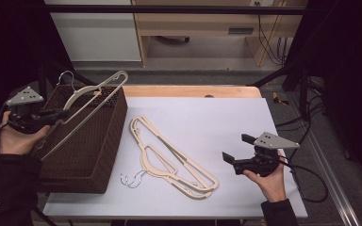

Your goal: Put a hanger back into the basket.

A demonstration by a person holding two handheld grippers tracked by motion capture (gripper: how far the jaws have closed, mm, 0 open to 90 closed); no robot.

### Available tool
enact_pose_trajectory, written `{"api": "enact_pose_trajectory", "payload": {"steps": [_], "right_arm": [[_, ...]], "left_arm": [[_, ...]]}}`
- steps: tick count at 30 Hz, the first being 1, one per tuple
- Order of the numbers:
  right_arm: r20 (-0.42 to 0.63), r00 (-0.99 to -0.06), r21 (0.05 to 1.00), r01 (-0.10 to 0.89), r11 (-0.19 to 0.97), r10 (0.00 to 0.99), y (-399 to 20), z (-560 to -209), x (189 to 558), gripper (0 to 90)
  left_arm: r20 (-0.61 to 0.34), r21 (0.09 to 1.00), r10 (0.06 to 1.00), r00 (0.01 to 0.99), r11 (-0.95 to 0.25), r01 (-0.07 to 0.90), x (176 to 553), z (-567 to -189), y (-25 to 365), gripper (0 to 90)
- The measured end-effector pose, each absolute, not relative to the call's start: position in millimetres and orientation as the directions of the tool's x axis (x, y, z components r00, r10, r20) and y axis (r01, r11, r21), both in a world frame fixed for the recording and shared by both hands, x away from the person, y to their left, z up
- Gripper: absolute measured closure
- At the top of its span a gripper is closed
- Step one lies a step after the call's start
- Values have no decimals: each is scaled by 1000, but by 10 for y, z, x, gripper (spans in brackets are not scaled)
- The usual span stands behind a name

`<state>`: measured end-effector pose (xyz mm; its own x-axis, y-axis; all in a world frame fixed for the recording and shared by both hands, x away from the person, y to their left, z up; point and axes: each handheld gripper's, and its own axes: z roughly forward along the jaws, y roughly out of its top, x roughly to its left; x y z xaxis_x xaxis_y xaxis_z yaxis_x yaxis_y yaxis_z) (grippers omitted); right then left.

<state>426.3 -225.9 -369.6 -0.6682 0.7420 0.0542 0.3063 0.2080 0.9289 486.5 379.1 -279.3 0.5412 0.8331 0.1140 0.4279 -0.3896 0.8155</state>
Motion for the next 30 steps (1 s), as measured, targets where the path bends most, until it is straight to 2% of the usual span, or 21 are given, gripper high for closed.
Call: {"api": "enact_pose_trajectory", "payload": {"steps": [4,12,21,30], "right_arm": [[59,-667,928,312,206,743,-2248,-3700,4265,45],[56,-669,926,313,213,741,-2243,-3706,4269,45],[58,-670,924,317,215,740,-2235,-3709,4274,46],[57,-676,918,325,229,734,-2188,-3742,4294,47]], "left_arm": [[118,801,840,530,-396,449,4877,-2861,3900,870],[66,804,847,527,-358,475,4886,-3005,4158,870],[34,790,840,541,-355,500,4834,-3101,4255,869],[-14,759,842,539,-342,554,4809,-3386,4328,870]]}}
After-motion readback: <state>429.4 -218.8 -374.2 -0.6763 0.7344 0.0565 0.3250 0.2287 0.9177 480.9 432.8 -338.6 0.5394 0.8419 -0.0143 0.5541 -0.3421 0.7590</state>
